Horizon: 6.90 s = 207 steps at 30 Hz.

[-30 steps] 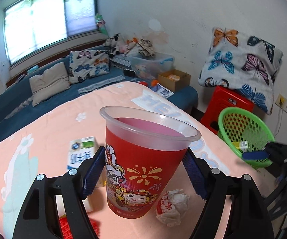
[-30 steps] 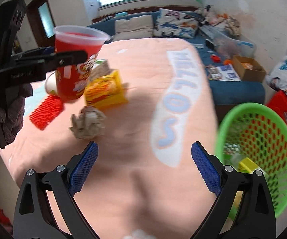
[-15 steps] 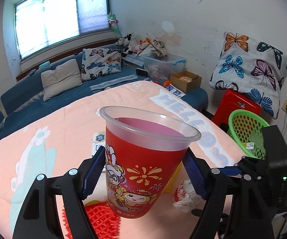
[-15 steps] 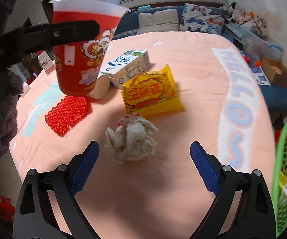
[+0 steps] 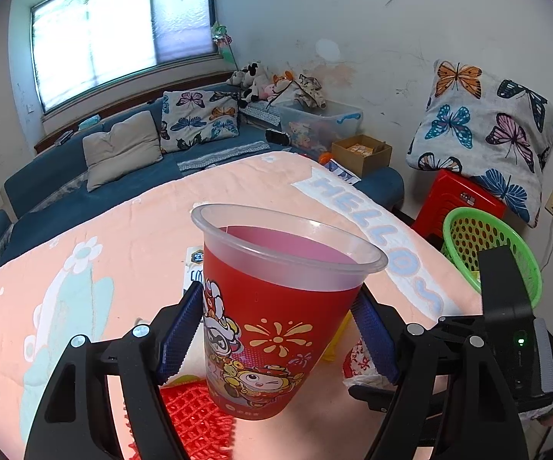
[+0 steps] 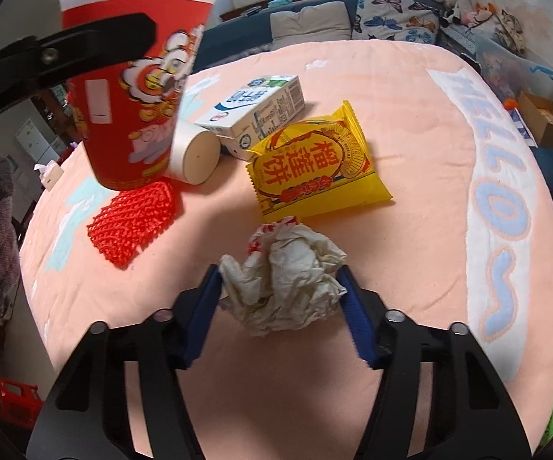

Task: Collect trash
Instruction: 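Grasp the crumpled white tissue with the right gripper, then drop the tissue with the right gripper while the left gripper drops the red cup into the basket, then move both grippers back over the bed toward the remaining trash, then grasp the red mesh net with the left gripper while the right gripper approaches the yellow packet, then close the right gripper on the yellow durian-cake packet while the left gripper holds the net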

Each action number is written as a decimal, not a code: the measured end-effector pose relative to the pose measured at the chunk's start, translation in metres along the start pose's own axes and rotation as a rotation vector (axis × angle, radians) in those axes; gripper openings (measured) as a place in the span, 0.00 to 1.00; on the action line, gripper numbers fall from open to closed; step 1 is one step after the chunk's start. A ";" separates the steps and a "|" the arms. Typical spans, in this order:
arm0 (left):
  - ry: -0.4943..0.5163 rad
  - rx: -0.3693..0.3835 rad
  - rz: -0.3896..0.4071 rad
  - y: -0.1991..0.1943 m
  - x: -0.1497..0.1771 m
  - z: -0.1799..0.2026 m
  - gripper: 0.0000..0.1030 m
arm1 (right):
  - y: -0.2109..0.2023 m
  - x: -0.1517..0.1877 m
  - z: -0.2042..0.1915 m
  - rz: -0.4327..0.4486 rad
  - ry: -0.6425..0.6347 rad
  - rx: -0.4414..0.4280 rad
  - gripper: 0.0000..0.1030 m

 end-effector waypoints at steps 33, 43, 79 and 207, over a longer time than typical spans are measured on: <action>0.171 0.255 0.069 0.034 -0.093 0.192 0.72 | -0.188 0.028 0.249 0.260 0.328 0.394 0.57; 0.222 0.316 0.056 0.056 -0.116 0.244 0.72 | -0.204 0.042 0.291 0.281 0.398 0.455 0.67; 0.214 0.407 -0.033 0.074 -0.104 0.298 0.79 | -0.232 0.068 0.282 0.320 0.409 0.424 0.69; -0.442 -0.154 -0.292 0.018 0.194 -0.057 0.15 | 0.070 -0.063 0.004 -0.032 -0.191 0.149 0.79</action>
Point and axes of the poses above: each gripper's, at about its wrist camera, not at the fingertips, and y roughly the way its jaws point, z to its right, x to its underside, the point moved 8 cm from there along y, roughly the way its jaws point, and after that the axes turned 15 degrees about y, right-handed, at the moved point
